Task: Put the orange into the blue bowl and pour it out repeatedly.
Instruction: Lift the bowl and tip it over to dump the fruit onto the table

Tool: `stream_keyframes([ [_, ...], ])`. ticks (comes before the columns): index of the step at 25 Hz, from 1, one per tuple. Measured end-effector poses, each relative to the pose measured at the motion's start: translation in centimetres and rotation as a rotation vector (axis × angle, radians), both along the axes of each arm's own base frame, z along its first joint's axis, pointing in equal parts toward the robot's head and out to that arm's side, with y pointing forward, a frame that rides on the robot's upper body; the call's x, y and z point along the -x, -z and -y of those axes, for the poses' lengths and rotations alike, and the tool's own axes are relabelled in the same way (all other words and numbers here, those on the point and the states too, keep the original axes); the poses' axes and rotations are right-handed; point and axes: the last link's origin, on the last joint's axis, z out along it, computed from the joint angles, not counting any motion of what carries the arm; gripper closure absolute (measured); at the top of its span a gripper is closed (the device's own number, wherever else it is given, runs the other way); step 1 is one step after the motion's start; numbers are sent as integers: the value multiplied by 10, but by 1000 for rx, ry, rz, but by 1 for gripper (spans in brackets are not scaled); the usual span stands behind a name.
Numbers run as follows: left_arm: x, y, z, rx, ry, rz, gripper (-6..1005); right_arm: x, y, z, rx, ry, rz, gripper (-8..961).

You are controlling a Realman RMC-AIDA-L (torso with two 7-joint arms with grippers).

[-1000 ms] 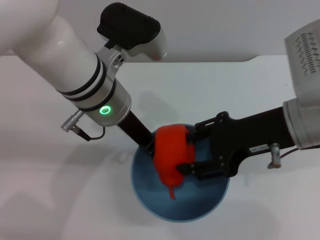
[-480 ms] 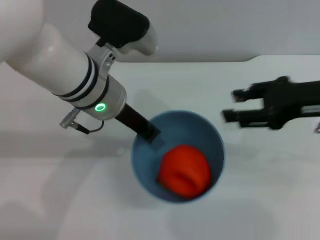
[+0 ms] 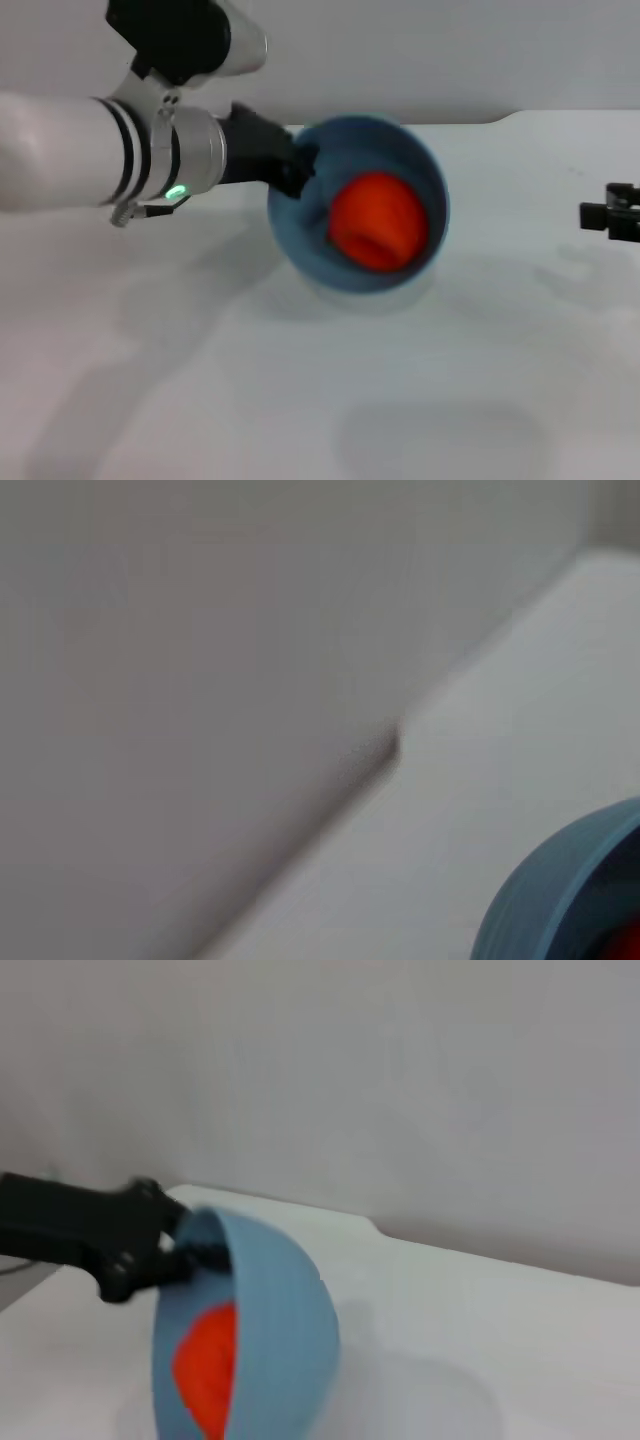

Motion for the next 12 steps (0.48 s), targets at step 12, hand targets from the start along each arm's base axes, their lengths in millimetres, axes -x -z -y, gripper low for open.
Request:
stream_keyframes([
  [12,-2,30,51,-513,628,-75,1001,-24,-9,8,-24,96,44,374],
])
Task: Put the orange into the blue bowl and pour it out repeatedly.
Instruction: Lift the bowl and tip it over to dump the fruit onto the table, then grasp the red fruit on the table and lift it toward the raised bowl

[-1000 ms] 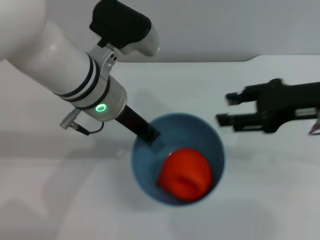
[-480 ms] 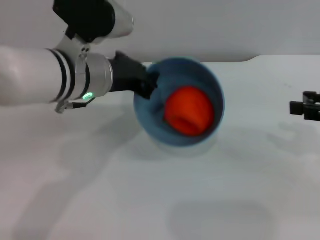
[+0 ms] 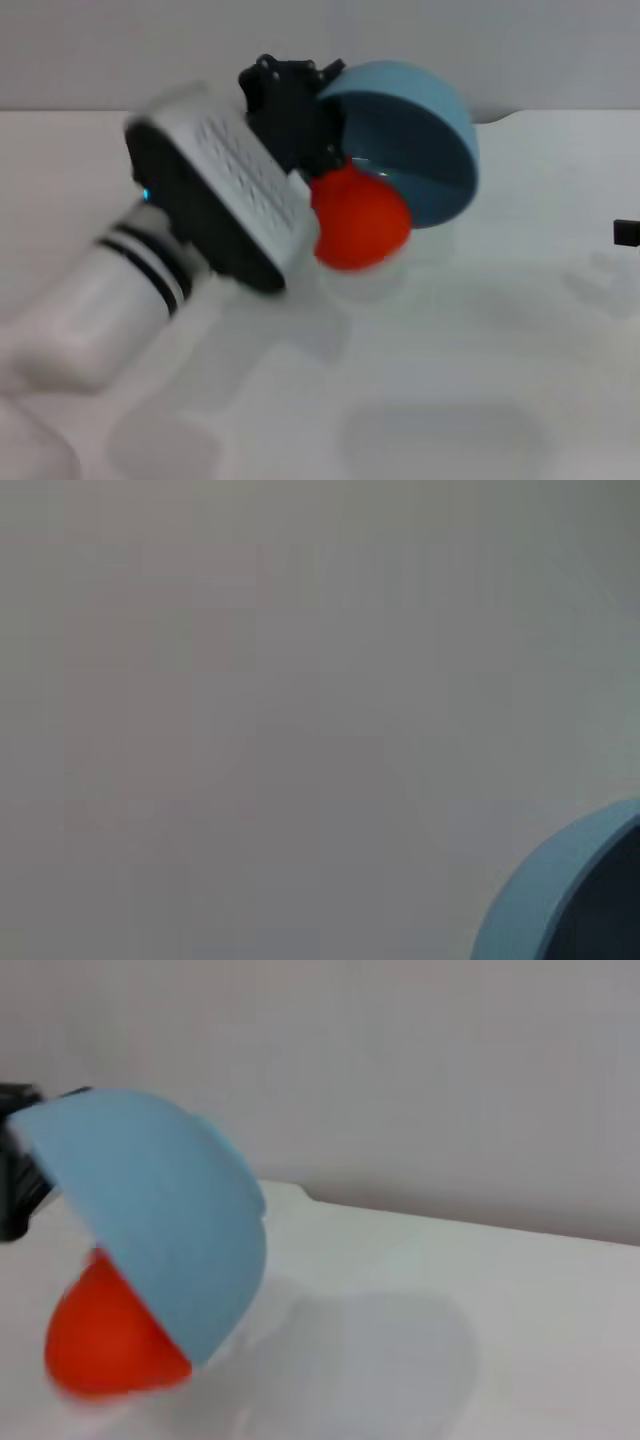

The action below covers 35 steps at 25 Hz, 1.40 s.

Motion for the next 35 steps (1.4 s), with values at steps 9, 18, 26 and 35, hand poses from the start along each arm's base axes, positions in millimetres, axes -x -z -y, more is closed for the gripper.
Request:
stream_keyframes([
  [9,10,37,18,-100,219,-134,1001,-1,-2,0,-9,4,-5,373],
  [18,2,-7,-20,21,-124,150,999,0,4,-2,11,-2,-16,374],
  [26,16,-71,-46,359,-474,419,999,3,9,-6,26,-13,-29,373],
  [35,53,-128,-38,633,-782,562,999,18,38,-24,146,-84,-36,373],
])
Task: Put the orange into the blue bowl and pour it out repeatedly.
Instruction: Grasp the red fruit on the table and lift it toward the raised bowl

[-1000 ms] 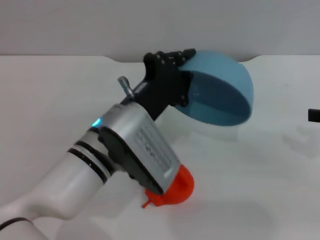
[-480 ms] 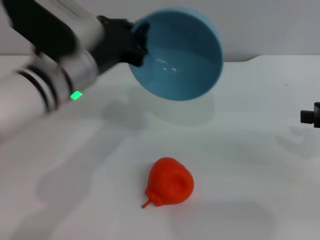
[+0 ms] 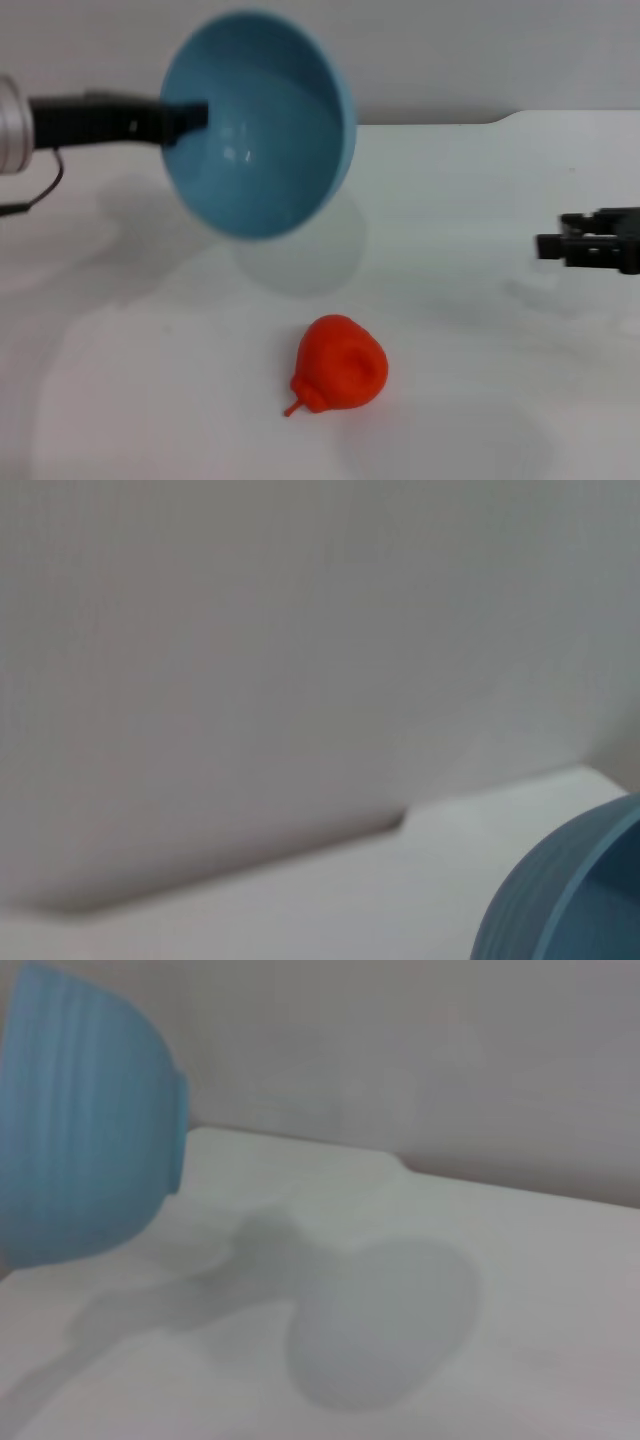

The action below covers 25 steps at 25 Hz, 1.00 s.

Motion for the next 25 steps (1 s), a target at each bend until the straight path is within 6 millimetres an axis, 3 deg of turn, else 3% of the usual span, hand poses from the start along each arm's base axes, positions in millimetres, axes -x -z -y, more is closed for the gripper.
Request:
stream_keyframes([
  [12,52,-9,26,200,-356,-200,1000,51,65,-27,243,-178,11,374],
  [14,54,-7,28,218,-374,-223,1000,60,91,-31,317,-202,41,374],
  [15,55,-7,28,221,-380,-232,1000,60,91,-31,317,-202,41,374],
  [18,58,-6,30,238,-401,-269,1000,65,122,-34,376,-228,125,374],
  [25,56,-3,30,253,-396,-297,1000,69,148,-31,403,-259,198,373],
])
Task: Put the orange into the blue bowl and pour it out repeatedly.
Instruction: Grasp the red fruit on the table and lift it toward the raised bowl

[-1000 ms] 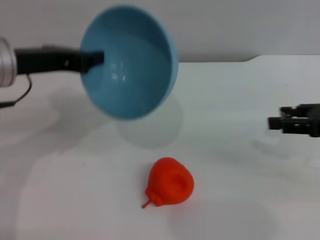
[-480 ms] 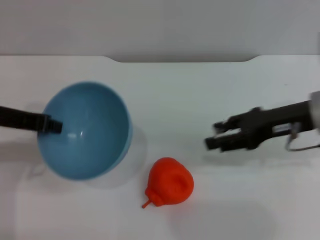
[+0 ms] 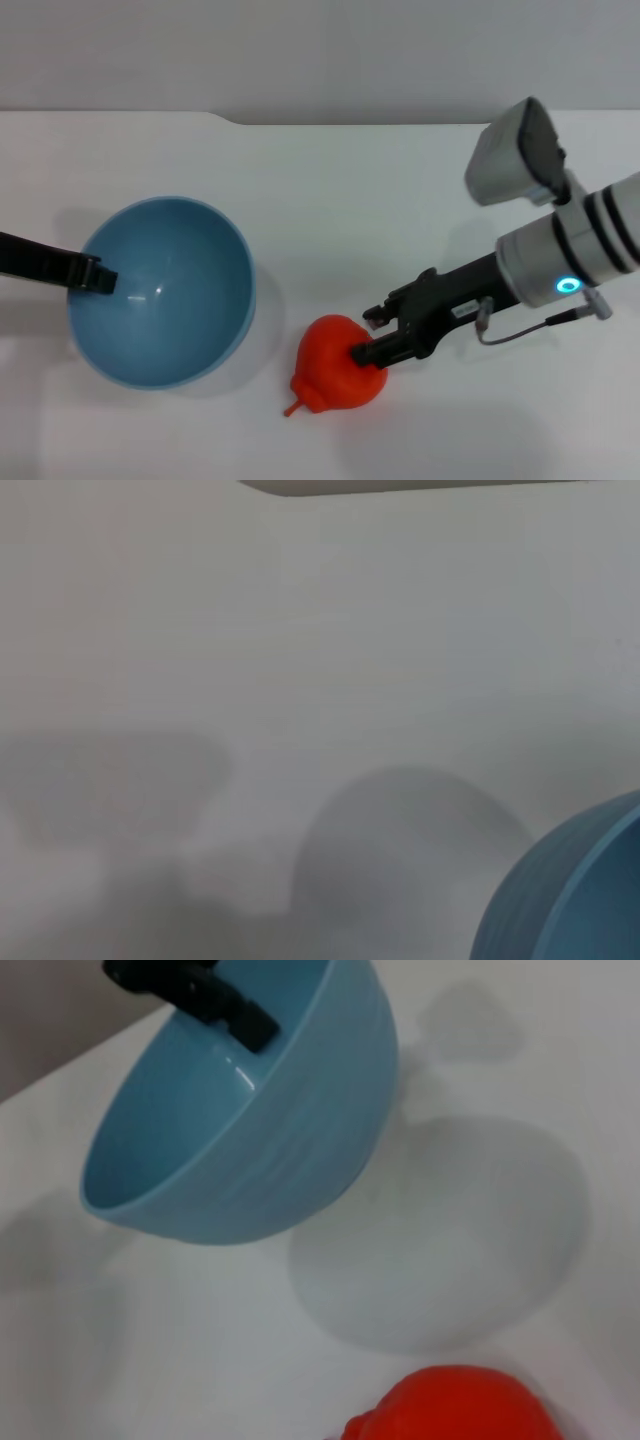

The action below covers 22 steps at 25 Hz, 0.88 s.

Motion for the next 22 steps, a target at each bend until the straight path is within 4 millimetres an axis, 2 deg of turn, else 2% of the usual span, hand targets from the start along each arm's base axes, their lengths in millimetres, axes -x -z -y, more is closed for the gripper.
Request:
stream_keyframes([
  [9,-9,10,-6,43,34,-24,1000,-7,27,3,-8,-1,56,394],
  [18,-12,11,-9,52,43,-44,1000,-12,22,5,-25,12,41,544],
  [22,-12,18,-11,84,40,-66,1000,-13,9,6,-51,21,4,617],
])
